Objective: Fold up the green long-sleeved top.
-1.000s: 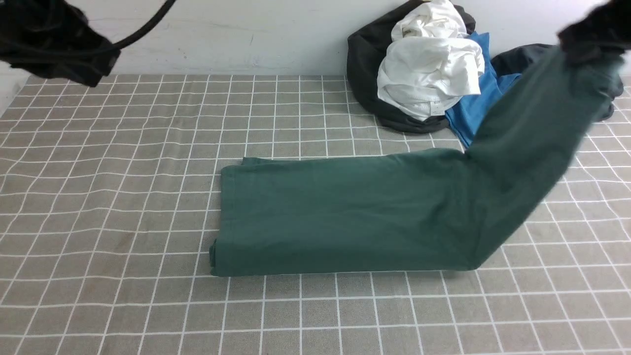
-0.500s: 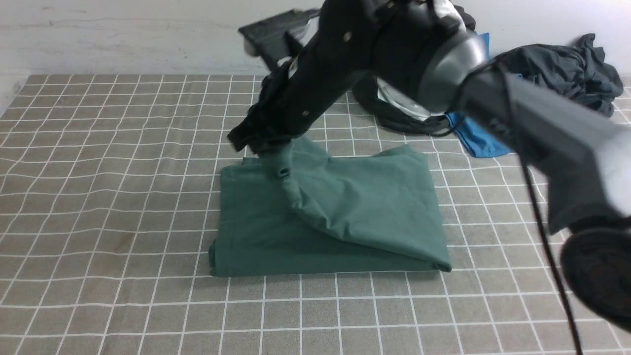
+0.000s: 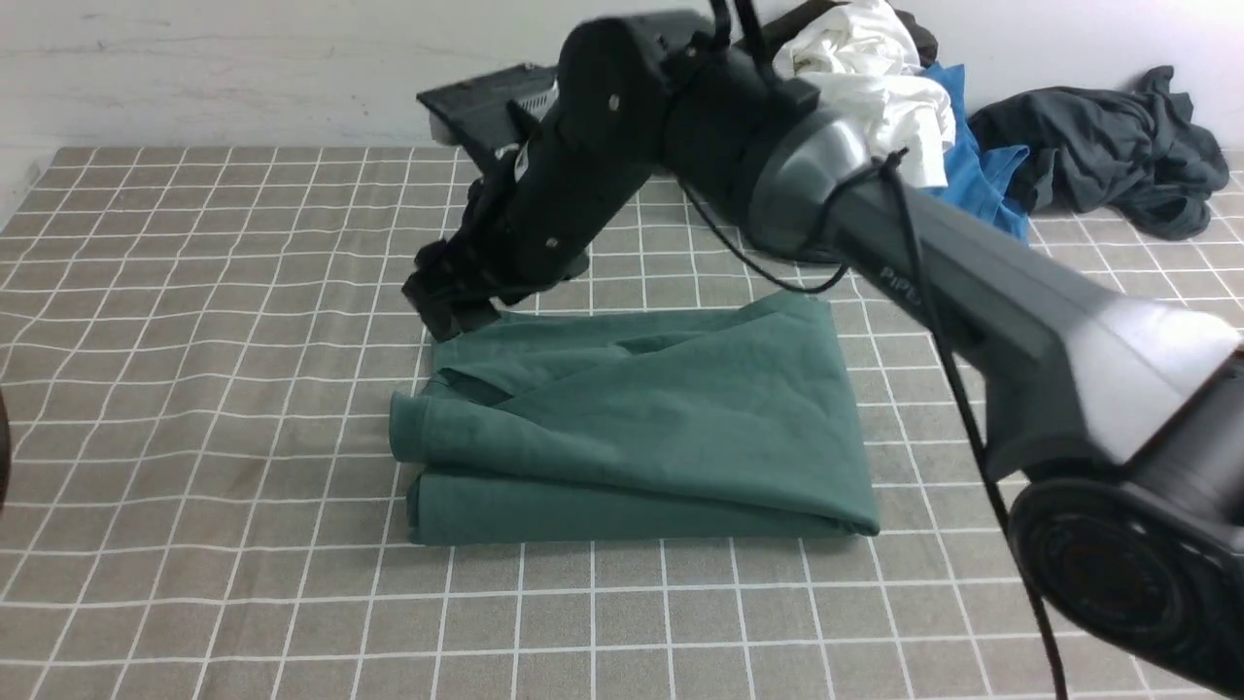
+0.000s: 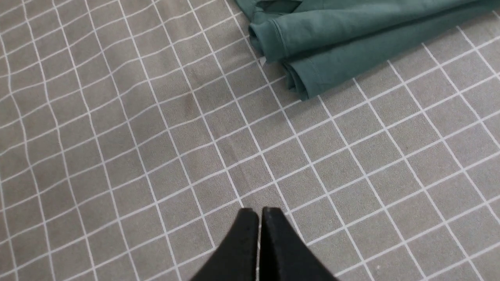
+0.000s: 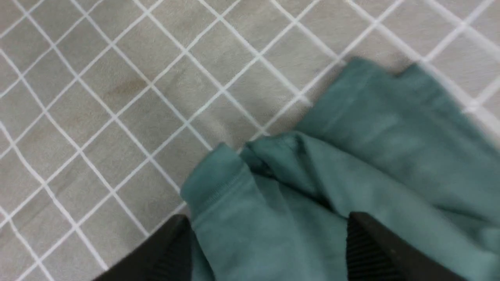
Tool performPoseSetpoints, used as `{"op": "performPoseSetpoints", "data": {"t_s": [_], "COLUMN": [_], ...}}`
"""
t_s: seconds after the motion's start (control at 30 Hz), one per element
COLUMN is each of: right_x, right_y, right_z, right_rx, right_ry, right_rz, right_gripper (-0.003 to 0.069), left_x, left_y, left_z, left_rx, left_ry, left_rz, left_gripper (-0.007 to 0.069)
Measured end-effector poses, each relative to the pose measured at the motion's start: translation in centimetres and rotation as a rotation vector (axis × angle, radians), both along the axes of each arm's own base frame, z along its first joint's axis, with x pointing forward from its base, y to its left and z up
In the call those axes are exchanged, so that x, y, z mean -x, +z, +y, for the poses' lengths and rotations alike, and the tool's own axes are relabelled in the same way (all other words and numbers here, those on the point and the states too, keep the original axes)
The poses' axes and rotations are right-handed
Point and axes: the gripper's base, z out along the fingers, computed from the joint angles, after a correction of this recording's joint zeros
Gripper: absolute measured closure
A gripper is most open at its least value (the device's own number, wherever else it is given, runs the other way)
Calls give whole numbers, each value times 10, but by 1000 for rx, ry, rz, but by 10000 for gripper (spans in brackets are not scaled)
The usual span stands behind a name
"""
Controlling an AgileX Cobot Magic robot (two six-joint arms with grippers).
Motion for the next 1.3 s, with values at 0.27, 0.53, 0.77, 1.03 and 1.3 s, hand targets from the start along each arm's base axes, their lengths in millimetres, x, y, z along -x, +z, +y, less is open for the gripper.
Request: {"op": "performPoseSetpoints", "data": {"t_s": [0.27,0.53,0.77,1.03,1.3], "right_x": [46,148,236,296,341], "right_y": [71,88,100,91,78], "right_z": [-54,-145,-215,-265,-302], "right_rx": [48,125,-137,-345,-542], "right_ry": [-34,-16,-69,-115,-153], "right_rz": [-57,-53,-329,-547,-744], "right_gripper": [311,648,673,673,673], "left_x": [58,79,71,69,69], "left_y": [-26,-78,-110,-118,-118], "left_z": [11,16,14,14,14], "left_rx": [108,138,117,113,112], "left_ry": [63,82,85,86,86], "left_rz": [-271,-390,-298,-272,-271], "left_gripper": [631,631,631,631,631]}}
